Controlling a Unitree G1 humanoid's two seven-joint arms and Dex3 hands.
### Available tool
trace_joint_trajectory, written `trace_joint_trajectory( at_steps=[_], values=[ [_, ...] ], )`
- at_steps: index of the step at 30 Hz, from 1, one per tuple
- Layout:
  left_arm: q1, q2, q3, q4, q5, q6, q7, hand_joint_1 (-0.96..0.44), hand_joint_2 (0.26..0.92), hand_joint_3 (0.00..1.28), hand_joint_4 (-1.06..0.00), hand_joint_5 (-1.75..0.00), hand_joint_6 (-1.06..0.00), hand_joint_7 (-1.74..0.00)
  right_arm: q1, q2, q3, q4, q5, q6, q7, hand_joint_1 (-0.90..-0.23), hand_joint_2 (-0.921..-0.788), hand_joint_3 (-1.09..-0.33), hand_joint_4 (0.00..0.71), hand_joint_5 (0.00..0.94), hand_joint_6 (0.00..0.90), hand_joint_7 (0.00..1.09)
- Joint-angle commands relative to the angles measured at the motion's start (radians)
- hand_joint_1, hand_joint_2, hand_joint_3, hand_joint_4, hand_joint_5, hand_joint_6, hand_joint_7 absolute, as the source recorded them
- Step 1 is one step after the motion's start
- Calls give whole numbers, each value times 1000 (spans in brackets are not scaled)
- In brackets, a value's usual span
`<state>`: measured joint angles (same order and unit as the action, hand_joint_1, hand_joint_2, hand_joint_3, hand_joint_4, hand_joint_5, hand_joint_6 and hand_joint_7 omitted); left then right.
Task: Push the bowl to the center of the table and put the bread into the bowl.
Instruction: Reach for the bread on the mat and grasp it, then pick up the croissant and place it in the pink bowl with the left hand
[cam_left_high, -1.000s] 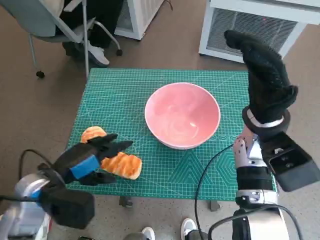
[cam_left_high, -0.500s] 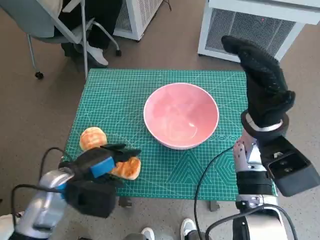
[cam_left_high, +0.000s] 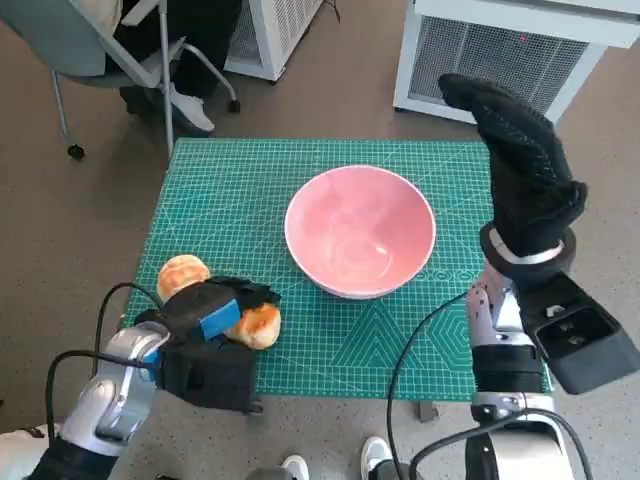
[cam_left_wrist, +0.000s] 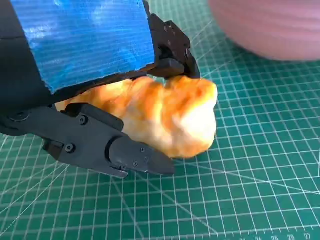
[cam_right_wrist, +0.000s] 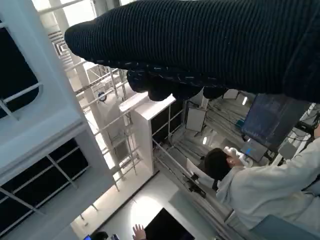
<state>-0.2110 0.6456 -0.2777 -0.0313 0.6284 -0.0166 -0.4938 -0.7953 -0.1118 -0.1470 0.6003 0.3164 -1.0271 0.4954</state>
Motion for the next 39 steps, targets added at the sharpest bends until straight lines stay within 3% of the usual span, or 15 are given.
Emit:
trace_joint_trajectory(
  at_steps=[1,4,9,14,19,29,35,36,38,39],
  values=[
    [37,38,28,-15,-20,-40,11,-13,735,590,-467,-1440,-423,-1435,25,2,5,3,4,9,0,-582,-921,-863,211,49,-1,665],
    [33,49,66,-67,-46,-48,8,-4,762,530,-485,-1426,-437,-1425,25,2,5,2,1,9,-3,-582,-921,-865,209,53,-1,665],
    [23,62,155,-198,-114,-38,-14,0,890,268,-514,-1375,-475,-1330,28,-1,6,-5,1,13,-3,-573,-921,-870,204,59,-1,667],
    [-37,35,250,-334,-189,-14,-1,1,915,200,-521,-1382,-522,-1254,30,-4,5,-7,7,17,1,-570,-921,-869,201,66,-1,666],
    [-138,-7,288,-390,-227,-28,52,1,920,170,-563,-1274,-522,-1307,30,-4,5,-10,10,19,3,-574,-921,-867,195,78,-1,655],
    [-404,-105,179,-277,-169,-119,147,1,921,137,-611,-1203,-545,-1300,26,-4,3,-3,12,21,4,-573,-921,-871,182,104,-1,650],
    [-607,-159,55,-79,-128,-202,117,1,920,99,-648,-1148,-593,-1265,27,-4,3,-5,12,28,1,-575,-921,-869,175,118,-1,649],
    [-624,-167,41,-56,-126,-212,115,1,921,92,-655,-1137,-601,-1261,27,-4,3,-6,13,29,2,-576,-921,-868,159,149,-1,650],
    [-651,-183,21,-9,-128,-233,117,1,920,77,-671,-1109,-620,-1250,29,-4,2,-10,13,31,1,-578,-921,-868,65,336,-1,650],
    [-670,-199,4,37,-128,-248,119,1,920,75,-672,-1106,-623,-1249,31,-4,3,-15,14,33,1,-579,-921,-868,52,363,-1,651]
  ],
)
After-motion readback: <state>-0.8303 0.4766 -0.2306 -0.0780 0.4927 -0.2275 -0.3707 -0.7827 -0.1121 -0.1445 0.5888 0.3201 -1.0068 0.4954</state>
